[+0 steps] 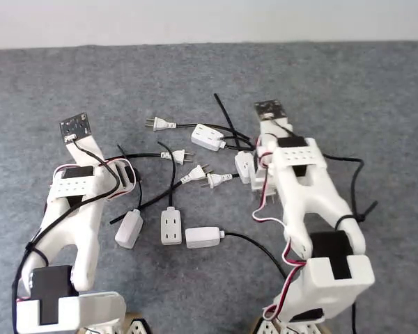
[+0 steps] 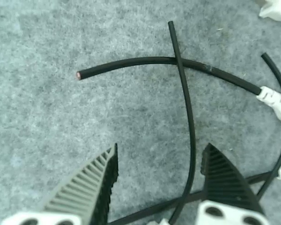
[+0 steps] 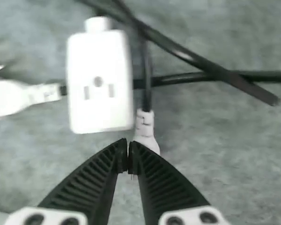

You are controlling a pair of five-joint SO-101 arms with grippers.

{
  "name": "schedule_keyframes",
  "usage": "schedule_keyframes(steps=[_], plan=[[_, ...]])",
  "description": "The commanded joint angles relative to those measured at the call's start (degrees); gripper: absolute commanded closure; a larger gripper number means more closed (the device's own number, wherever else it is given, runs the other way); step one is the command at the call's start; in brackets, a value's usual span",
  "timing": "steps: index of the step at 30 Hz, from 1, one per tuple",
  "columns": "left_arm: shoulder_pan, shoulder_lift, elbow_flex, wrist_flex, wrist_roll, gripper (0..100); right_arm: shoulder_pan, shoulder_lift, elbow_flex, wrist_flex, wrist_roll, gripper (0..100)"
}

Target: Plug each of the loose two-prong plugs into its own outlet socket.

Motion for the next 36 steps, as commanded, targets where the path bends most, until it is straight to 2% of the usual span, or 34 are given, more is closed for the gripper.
schedule_keyframes(steps=[1, 13, 19, 24, 36], plan=[[0.0, -0.3, -2.8, -1.1, -0.4, 73, 2.2, -3.5, -0.4, -1.4, 1.3, 99.0], [0.0, -0.3, -2.8, -1.1, -0.4, 73, 1.8, -3.5, -2.6, -2.2, 1.7, 98.9], [0.0, -0.3, -2.8, -1.1, -0.4, 73, -0.8, -3.2, -2.8, -2.2, 5.6, 90.4], [0.0, -0.3, -2.8, -1.1, -0.4, 73, -2.2, -0.7, -4.1, -2.3, 8.0, 89.8], [0.0, -0.3, -2.8, -1.1, -0.4, 73, -0.4, 5.4, -9.1, -2.2, 11.7, 90.1]])
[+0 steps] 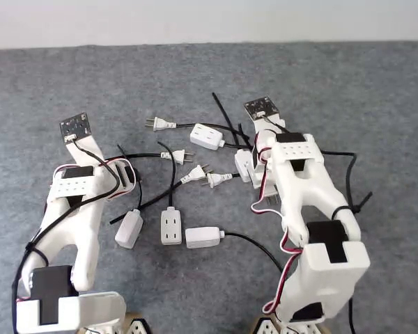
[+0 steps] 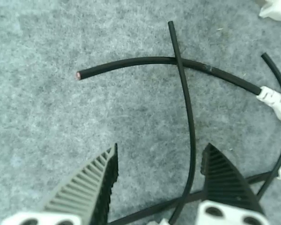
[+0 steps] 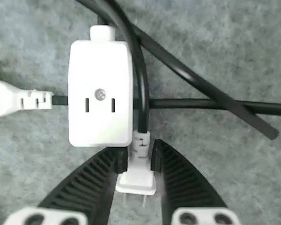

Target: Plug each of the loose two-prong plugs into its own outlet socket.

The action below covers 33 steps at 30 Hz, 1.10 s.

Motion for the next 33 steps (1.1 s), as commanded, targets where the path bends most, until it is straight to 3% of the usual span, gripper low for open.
schedule_keyframes(steps=[1, 15, 19, 26, 33], plan=[[0.0, -0.3, -2.8, -1.1, -0.4, 73, 0.2, -0.6, -4.0, -1.1, 1.6, 90.2], [0.0, -0.3, -2.8, -1.1, -0.4, 73, -0.4, 2.4, -4.6, -3.8, 3.8, 90.3], [0.0, -0.3, -2.8, -1.1, -0.4, 73, -0.3, 2.4, -4.6, -3.8, 3.9, 99.1], [0.0, -0.3, -2.8, -1.1, -0.4, 73, 0.0, 2.3, -4.3, -3.6, 3.8, 99.0], [0.1, -0.3, -2.9, -1.1, -0.4, 73, -0.5, -1.9, -7.6, 6.1, 3.3, 99.0]])
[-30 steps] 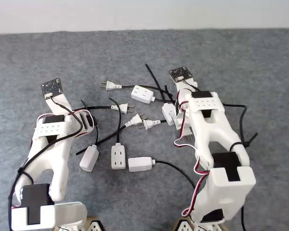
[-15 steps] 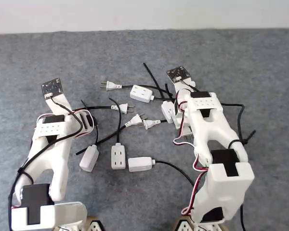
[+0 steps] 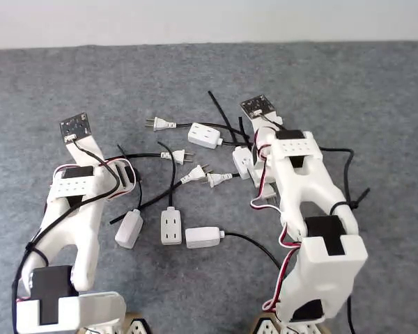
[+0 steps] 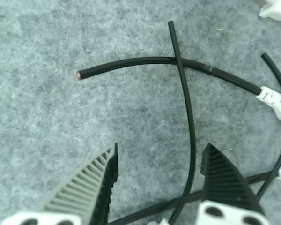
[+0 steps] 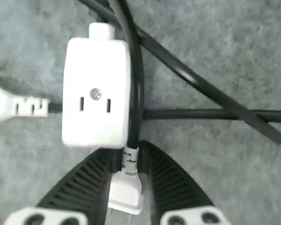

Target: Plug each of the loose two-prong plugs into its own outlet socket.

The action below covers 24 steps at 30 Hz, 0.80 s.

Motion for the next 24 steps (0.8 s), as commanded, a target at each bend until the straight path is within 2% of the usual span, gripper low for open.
schedule_keyframes(steps=[1, 6, 12, 15, 20, 24], plan=[[0.1, -0.3, -2.9, -1.1, -0.4, 73, -0.7, -6.0, -4.8, 6.4, 0.1, 99.0], [0.1, -0.3, -2.7, -1.1, -0.5, 73, -3.6, -16.1, -6.6, 13.9, -0.3, 99.0], [0.1, 0.0, -2.5, -1.1, -0.4, 74, -11.5, -29.1, -8.4, 23.5, 0.3, 99.0], [0.8, 2.0, -3.6, -0.9, -0.5, 81, -16.3, -34.4, -8.4, 25.7, 0.3, 99.0], [1.3, 6.1, -8.5, 2.5, -9.1, 97, -23.1, -38.9, -8.1, 25.8, 0.0, 99.0], [2.6, 6.0, -8.0, 3.1, -12.8, 99, -28.7, -39.2, -5.1, 23.4, -0.4, 99.0]])
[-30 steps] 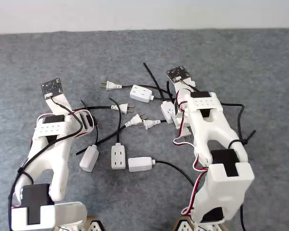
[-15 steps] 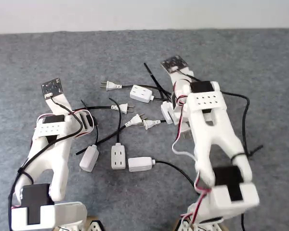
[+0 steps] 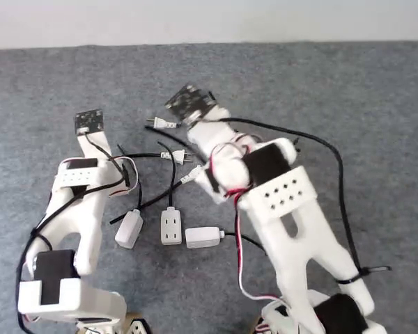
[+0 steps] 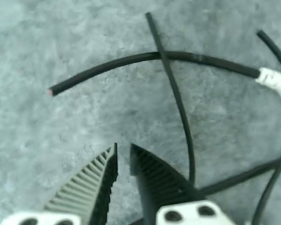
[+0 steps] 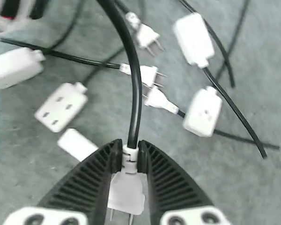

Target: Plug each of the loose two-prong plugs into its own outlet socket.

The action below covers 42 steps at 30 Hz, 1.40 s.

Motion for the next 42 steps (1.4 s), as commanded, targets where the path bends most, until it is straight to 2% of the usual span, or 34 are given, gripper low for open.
schedule_keyframes(steps=[1, 5, 11, 16, 28, 32, 36, 42], plan=[[1.9, -1.0, -1.7, 1.3, -6.6, 99, -5.1, -2.9, 0.9, -3.2, -0.4, 99.0], [4.1, -3.4, 0.8, 1.6, -15.5, 99, -8.4, -2.9, 4.9, -8.5, -2.4, 99.0], [6.4, -7.2, 4.5, 1.2, -22.1, 99, -11.7, -2.4, 11.4, -15.3, -4.2, 99.0], [8.7, -12.4, 9.5, 0.4, -28.4, 99, -11.7, -2.4, 15.7, -21.1, -5.2, 99.0], [9.0, -15.3, 11.9, 1.1, -33.8, 98, -11.6, -2.4, 16.5, -21.5, -5.0, 99.0], [9.0, -15.3, 11.7, 0.8, -33.5, 98, -10.8, -3.0, 16.6, -21.0, -5.0, 99.0], [8.6, -14.9, 11.6, -1.0, -29.4, 98, -10.9, -6.0, 15.6, -19.3, -5.0, 99.0], [8.6, -14.9, 11.6, -1.0, -29.4, 98, -8.4, -13.8, 14.4, -16.8, -4.9, 99.0]])
